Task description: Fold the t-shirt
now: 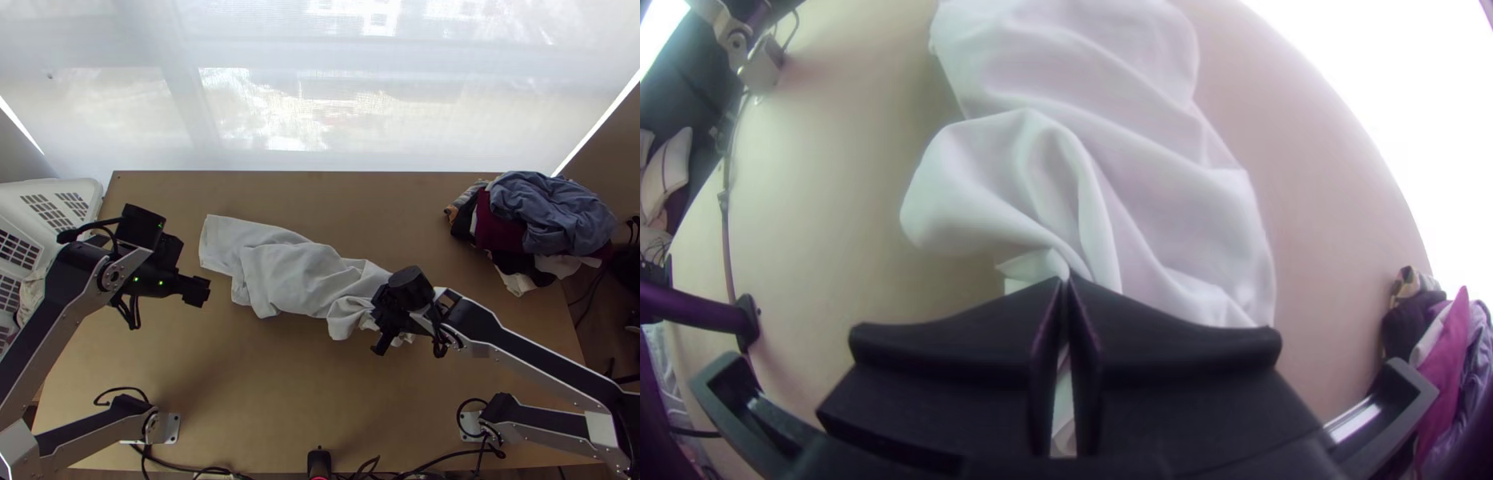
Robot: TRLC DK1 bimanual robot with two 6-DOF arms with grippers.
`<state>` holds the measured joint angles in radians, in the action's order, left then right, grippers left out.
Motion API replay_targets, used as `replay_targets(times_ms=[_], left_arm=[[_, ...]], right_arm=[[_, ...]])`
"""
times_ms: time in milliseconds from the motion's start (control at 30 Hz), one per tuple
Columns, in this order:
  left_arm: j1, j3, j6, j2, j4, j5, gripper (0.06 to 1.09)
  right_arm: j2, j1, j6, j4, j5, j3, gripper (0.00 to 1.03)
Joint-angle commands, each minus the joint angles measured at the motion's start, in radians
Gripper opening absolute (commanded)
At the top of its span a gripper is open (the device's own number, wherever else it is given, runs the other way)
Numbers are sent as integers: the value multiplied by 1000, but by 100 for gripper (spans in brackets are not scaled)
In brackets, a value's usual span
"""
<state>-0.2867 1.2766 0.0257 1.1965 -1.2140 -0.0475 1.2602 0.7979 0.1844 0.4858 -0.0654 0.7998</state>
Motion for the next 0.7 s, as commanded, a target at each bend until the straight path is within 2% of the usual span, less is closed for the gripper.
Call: replay_targets(times_ms=[0, 133, 400, 667], left_arm=[[-78, -49, 3, 3, 1, 0, 103], [-177, -95, -4, 41, 8, 0, 103], [-335, -154, -10, 193, 137, 1, 103], [-374, -125, -13, 356, 263, 5, 103]], right_arm=[[-48, -62, 17, 88, -1, 113, 3], [-67, -91, 27, 119, -1, 170, 3], [-53, -141, 32, 134, -1, 245, 3], [-45, -189, 29, 154, -1, 276, 3]])
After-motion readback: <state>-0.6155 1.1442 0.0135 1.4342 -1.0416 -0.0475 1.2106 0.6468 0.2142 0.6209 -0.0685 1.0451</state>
